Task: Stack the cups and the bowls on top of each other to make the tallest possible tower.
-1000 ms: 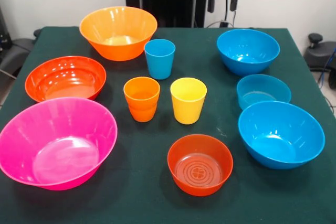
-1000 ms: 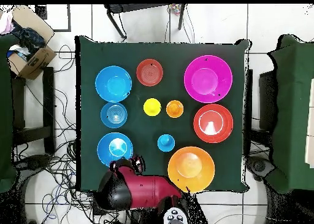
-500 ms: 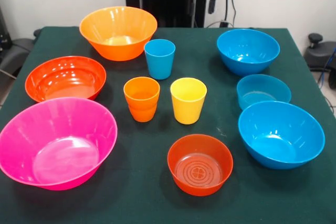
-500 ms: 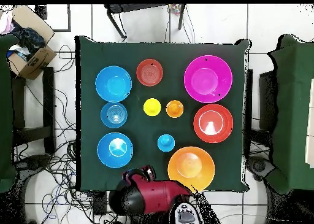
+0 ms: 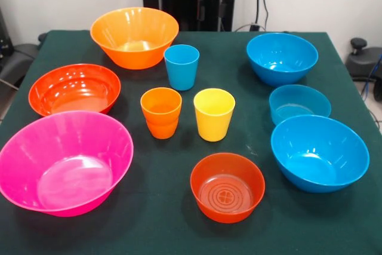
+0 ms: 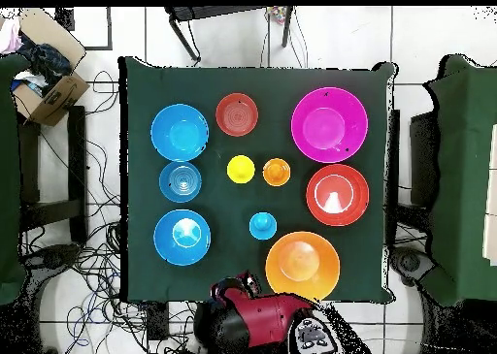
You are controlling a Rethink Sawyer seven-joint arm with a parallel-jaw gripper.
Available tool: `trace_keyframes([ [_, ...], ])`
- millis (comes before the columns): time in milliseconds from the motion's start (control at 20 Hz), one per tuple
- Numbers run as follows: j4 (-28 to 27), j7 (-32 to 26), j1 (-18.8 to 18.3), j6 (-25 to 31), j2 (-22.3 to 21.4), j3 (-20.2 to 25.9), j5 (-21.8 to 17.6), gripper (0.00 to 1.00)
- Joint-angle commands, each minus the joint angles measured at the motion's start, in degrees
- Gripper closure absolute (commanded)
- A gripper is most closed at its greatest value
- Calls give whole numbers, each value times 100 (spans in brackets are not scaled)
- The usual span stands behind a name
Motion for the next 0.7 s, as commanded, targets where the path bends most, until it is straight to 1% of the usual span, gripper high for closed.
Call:
trace_keyframes([
  [50,-709,266,-305,-4,350,499,-568,0],
  [100,-795,244,-368,-36,442,500,-654,0],
  [250,-1036,302,-304,-299,755,338,-800,0],
  [350,-1159,279,-306,-395,862,306,-951,0],
  [450,-1292,181,-343,-360,864,364,-1157,0],
  [700,-1451,125,-527,-127,745,599,-1476,0],
])
